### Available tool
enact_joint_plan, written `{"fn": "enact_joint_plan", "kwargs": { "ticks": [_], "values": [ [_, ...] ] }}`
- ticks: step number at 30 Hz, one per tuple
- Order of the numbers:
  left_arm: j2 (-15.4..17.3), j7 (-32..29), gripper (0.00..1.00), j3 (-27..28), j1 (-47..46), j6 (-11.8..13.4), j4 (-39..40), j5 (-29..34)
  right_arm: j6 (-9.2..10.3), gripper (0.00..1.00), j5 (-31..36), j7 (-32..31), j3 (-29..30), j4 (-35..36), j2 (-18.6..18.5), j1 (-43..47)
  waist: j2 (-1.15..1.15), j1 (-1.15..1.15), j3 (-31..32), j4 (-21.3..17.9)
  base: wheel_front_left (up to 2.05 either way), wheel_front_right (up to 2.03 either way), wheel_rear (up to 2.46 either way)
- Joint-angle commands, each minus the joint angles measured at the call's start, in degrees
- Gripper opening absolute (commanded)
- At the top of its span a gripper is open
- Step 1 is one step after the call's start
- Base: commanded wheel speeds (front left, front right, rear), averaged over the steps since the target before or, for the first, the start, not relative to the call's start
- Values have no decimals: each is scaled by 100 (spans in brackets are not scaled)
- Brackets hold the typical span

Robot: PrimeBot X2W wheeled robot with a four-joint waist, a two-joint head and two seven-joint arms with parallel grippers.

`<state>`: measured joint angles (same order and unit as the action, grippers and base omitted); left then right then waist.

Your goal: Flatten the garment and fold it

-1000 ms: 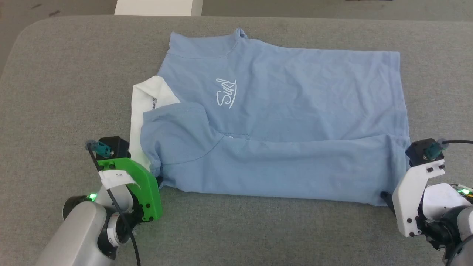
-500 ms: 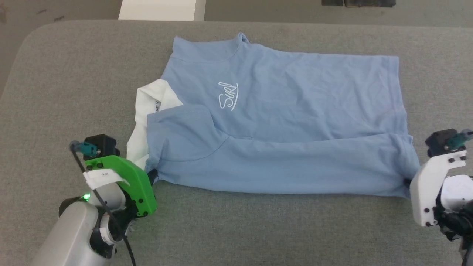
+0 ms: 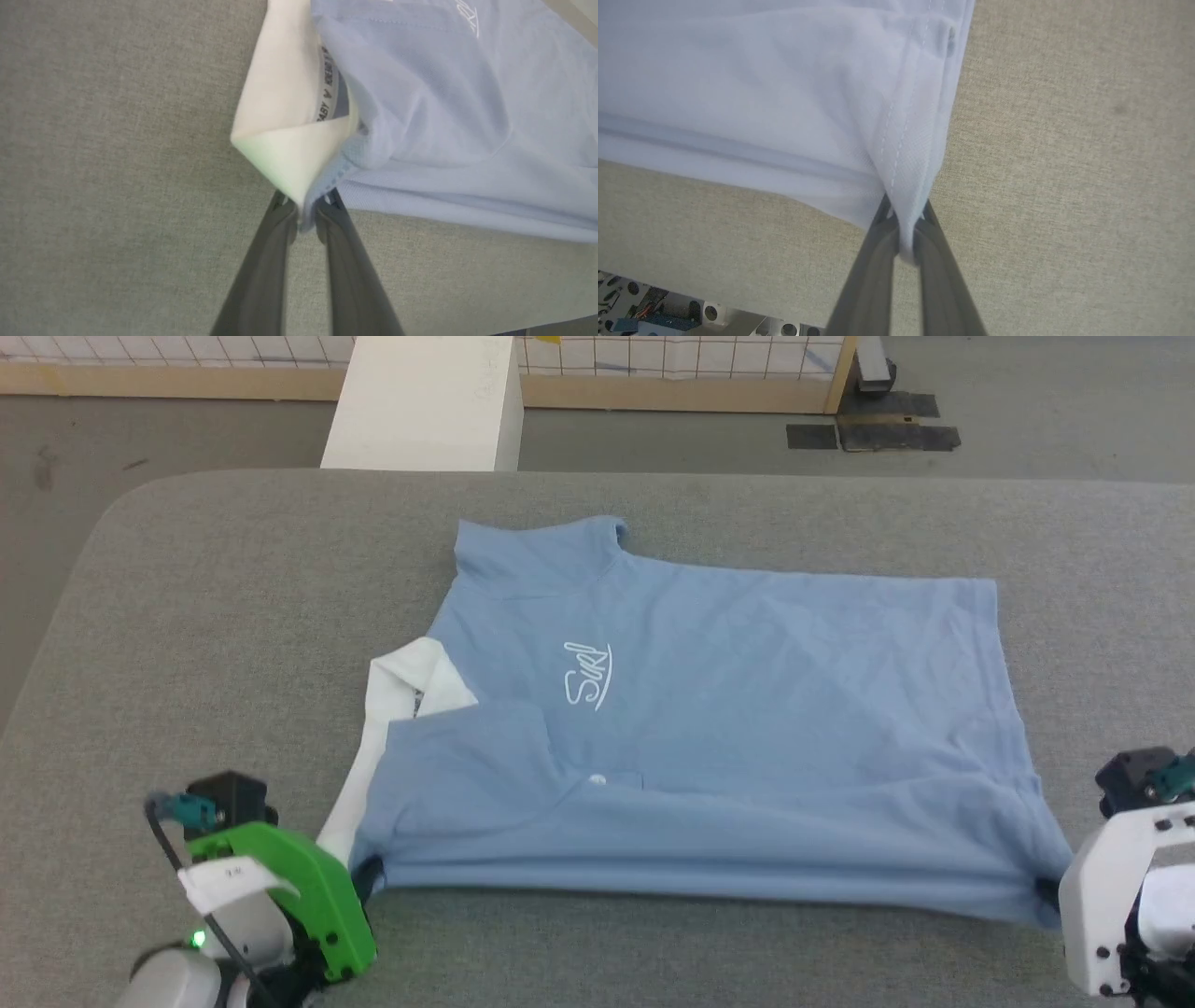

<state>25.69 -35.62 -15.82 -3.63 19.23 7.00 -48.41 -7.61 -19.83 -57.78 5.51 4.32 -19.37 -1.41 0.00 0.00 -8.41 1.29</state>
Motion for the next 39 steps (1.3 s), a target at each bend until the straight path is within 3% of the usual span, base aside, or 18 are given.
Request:
{"fn": "enact_joint_plan", "kwargs": {
  "ticks": [1, 12, 13, 14, 15, 23, 29, 32, 39],
  "values": [
    [66, -10, 0, 34, 160, 64, -9, -30, 12, 0, -22, -2, 31, -41, -9, 98, 0, 0, 2, -2, 0, 0, 0],
    [-198, -143, 2, -112, 225, -18, -775, -293, 12, 0, 72, 203, -214, -682, 147, 189, 0, 0, -88, 26, 0, 0, 0],
    [-189, -123, 51, -100, 178, -41, -816, -288, 12, 0, 78, 276, -217, -713, 159, 152, 0, 0, -86, 22, 0, 0, 0],
    [-189, -111, 100, -79, 142, -61, -829, -304, 12, 45, 71, 318, -228, -735, 162, 127, 0, 0, -80, 21, 0, 0, 0],
    [-152, -90, 100, -60, 93, -82, -836, -283, 12, 100, 71, 359, -243, -752, 144, 102, 0, 0, -65, 18, 0, 0, 0],
    [229, -205, 100, 138, -287, -112, -396, -209, 12, 100, -214, 435, -60, -513, -48, -64, 0, 0, 152, -38, 0, 0, 0],
    [322, -91, 100, 319, -658, -172, 47, -186, 12, 100, -331, 575, 375, -96, -101, -331, 0, 0, 255, -90, 0, 0, 0],
    [305, 543, 100, 409, -860, -434, 184, 67, 12, 100, -248, 957, 589, 93, -36, -531, 0, 0, 241, -109, 0, 0, 0],
    [132, 2509, 100, 371, -1109, -1157, -111, 863, 12, 100, 180, 2606, 818, 73, 186, -922, 0, 0, 111, -113, 0, 0, 0]
  ]
}}
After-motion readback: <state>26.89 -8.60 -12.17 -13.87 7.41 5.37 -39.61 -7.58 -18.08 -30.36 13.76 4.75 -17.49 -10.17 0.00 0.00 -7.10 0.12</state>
